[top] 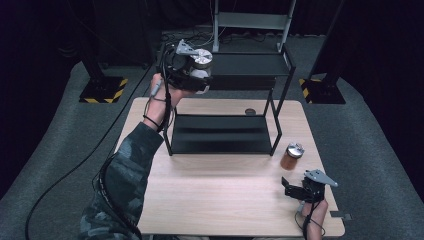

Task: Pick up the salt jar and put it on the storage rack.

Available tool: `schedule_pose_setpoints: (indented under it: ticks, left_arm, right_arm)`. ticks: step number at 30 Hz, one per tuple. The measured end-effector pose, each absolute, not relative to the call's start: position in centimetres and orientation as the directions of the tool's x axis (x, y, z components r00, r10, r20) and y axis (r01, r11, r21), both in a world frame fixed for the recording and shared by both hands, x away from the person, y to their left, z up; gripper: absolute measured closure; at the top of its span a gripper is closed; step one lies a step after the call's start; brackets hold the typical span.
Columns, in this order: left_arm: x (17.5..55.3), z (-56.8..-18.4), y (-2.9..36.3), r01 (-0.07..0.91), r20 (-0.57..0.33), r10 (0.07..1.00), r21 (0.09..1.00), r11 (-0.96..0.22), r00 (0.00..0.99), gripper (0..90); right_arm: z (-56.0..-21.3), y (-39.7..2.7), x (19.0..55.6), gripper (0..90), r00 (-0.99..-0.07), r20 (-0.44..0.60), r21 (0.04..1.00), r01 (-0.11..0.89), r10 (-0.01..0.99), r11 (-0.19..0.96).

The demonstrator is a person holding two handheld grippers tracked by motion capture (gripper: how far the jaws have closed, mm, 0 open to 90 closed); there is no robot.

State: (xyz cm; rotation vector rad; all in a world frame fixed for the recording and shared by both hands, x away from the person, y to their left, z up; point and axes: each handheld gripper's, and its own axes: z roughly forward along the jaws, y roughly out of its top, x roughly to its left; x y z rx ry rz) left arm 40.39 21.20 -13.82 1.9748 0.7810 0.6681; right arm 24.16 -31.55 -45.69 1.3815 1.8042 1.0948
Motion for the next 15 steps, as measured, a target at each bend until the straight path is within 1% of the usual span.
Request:
schedule_pose_setpoints:
  ticks: [15]
  left_arm:
    - [41.2, -12.4, 20.8, 0.262, 0.148, 0.748, 0.878, -0.401, 0.647, 30.5]
  right_arm:
    - [-45.7, -31.6, 24.2, 0.0, -0.27, 0.018, 0.881, 0.459, 0.963, 0.113]
